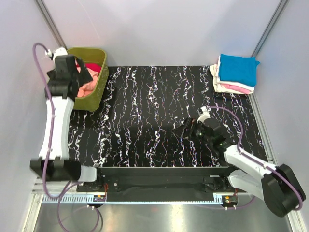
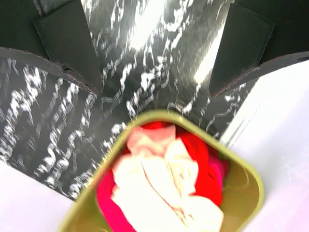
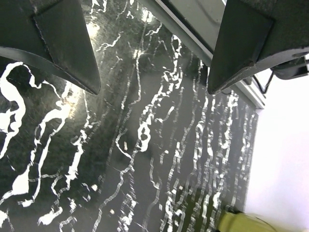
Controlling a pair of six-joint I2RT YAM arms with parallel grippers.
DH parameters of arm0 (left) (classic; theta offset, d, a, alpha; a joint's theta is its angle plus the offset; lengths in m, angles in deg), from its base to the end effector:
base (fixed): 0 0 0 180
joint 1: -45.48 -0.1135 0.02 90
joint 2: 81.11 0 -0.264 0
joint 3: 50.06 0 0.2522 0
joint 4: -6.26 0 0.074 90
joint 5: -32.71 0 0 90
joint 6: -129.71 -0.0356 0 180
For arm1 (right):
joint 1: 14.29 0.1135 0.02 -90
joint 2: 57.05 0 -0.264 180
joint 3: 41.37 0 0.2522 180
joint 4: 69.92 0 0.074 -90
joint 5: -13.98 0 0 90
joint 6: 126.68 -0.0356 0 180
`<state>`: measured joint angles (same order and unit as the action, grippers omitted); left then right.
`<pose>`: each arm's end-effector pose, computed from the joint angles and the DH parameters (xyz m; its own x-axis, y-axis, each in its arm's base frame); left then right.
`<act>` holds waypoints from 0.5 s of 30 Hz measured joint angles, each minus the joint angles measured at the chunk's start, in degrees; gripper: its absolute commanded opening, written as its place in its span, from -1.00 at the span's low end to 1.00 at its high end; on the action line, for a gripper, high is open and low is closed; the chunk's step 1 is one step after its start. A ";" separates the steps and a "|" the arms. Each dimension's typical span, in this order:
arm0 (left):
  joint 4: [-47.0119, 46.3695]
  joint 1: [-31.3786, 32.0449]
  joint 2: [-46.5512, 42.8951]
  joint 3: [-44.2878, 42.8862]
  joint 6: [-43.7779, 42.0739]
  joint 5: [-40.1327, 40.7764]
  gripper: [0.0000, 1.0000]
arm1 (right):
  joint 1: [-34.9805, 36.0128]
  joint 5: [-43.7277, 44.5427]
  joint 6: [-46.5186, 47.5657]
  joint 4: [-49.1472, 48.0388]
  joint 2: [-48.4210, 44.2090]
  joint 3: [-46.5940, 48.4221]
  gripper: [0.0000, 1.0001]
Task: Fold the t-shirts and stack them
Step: Grab the tshirt from the pile
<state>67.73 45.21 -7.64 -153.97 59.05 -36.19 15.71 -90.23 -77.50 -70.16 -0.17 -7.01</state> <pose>0.2541 0.0140 0.4391 -0.3828 -0.3108 -0.8700 -0.4659 0.8781 -0.1087 0.1767 0.1121 0.1969 -0.6939 0.3311 -0.6394 -0.3010 0.6733 0.6753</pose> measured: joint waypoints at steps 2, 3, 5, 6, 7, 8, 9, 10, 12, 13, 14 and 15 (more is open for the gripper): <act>0.20 -2.21 6.99 -4.44 -0.04 -0.39 0.96 | 0.00 -0.33 0.07 -0.74 2.23 0.02 0.99; 0.26 -2.73 9.11 -5.66 -0.04 -0.55 0.96 | 0.00 -0.46 0.13 -1.11 3.54 0.09 0.99; 0.79 -4.63 15.76 -9.49 0.00 -1.66 0.93 | -0.02 -0.94 0.35 -1.14 6.23 0.44 0.99; 0.98 -5.51 18.86 -11.65 0.15 -2.62 0.91 | -0.02 -1.53 0.50 -1.11 7.45 0.68 0.99; 1.75 -6.47 22.62 -14.62 0.31 -3.50 0.89 | 0.00 -2.10 0.63 -1.07 8.98 1.20 0.99; 2.10 -7.32 25.83 -17.35 0.42 -4.24 0.89 | 0.00 -2.32 0.68 -1.09 9.55 1.42 0.99; 2.73 -8.24 29.05 -20.20 0.44 -5.18 0.88 | -0.02 -2.64 0.74 -1.14 10.36 1.86 0.99; 2.89 -8.92 32.04 -22.69 0.42 -6.14 0.87 | 0.00 -2.99 0.81 -1.11 10.93 2.25 0.99; 3.23 -9.97 36.76 -26.38 0.33 -7.58 0.87 | 0.00 -3.41 0.96 -1.25 11.19 2.62 0.99; 3.54 -10.27 38.71 -27.69 0.17 -8.09 0.86 | 0.00 -3.48 1.01 -1.42 11.19 2.62 0.99; 3.72 -10.49 40.46 -28.96 0.09 -8.61 0.86 | 0.00 -3.48 1.07 -1.55 11.19 2.62 0.99; 3.72 -10.51 41.79 -29.77 0.04 -9.03 0.84 | 0.00 -3.50 1.09 -1.60 11.19 2.62 0.99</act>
<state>71.44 34.69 34.15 -183.74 59.09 -45.22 15.71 -93.73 -76.41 -71.76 11.02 -4.39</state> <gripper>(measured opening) 0.936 0.994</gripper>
